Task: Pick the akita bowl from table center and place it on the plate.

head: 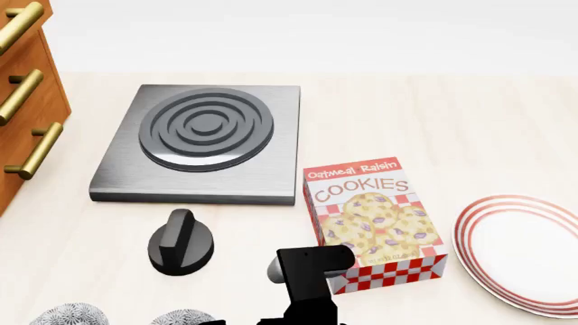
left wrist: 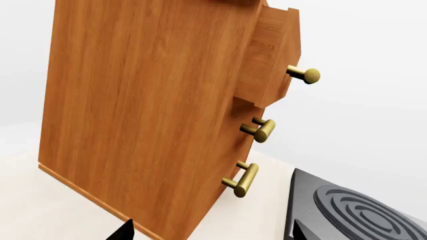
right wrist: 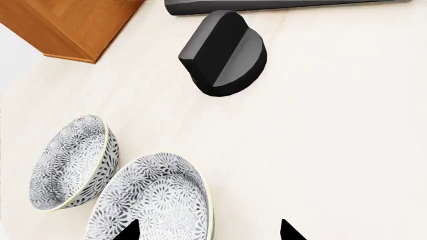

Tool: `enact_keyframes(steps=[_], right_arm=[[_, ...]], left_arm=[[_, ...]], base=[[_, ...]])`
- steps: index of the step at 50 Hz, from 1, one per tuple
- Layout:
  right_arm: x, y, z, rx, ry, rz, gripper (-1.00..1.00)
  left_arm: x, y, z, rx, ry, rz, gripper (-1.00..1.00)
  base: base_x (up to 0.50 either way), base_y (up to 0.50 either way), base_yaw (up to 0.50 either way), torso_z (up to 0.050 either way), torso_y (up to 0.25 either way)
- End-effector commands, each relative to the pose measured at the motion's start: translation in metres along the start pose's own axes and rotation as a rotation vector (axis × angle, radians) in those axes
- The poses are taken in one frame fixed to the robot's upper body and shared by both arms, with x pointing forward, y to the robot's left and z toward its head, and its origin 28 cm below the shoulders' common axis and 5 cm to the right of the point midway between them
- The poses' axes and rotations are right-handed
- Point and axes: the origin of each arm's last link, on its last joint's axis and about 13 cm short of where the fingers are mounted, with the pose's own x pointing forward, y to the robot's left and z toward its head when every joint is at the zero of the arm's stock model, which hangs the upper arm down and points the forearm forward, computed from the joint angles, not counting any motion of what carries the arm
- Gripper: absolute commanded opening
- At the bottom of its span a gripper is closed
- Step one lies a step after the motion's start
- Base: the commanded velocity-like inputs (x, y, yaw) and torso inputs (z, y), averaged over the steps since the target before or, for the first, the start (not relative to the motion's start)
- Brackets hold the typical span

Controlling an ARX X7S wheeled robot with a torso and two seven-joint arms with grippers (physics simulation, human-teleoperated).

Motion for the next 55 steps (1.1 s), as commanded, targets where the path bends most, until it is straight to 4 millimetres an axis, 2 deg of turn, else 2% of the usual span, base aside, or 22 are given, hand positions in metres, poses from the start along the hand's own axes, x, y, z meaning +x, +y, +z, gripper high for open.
enact_keyframes(steps=[1,22,55], right_arm=[[0.003,-0.001,-0.002,-0.001,0.022,0.013,1.00],[0.012,-0.012,0.000,0.009,0.045,0.004,1.00],[0.019,-0.007,-0.001,-0.027,0.103,0.055,1.00]], left_arm=[[0.000,0.000,0.000,-0.002,-0.001,0.001,1.00],[0.001,0.000,0.001,-0.005,-0.002,0.003,1.00],[0.000,0.001,0.001,-0.008,-0.003,0.005,1.00]], base=[[0.00,0.00,0.00,0.000,0.000],[0.00,0.00,0.00,0.000,0.000],[0.00,0.00,0.00,0.000,0.000]])
